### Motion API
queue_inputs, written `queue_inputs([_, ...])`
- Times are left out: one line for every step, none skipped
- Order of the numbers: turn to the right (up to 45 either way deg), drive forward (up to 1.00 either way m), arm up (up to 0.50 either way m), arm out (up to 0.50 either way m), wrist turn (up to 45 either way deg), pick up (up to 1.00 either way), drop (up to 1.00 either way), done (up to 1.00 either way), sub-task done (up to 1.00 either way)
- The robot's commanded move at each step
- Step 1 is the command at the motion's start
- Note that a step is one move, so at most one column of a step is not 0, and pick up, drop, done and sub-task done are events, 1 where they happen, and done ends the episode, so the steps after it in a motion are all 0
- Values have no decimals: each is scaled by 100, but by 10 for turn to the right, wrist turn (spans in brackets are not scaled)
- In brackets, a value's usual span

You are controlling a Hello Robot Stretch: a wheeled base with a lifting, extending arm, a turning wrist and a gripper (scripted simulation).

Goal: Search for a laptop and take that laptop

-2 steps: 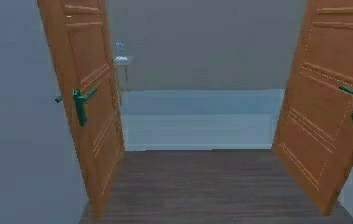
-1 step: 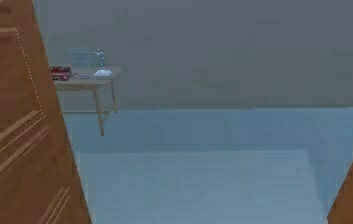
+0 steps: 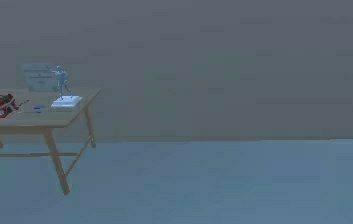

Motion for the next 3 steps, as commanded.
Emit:
queue_inputs([0,30,0,0,0,0,0,0,0])
queue_inputs([-330,0,0,0,0,0,0,0,0])
queue_inputs([0,10,0,0,0,0,0,0,0])
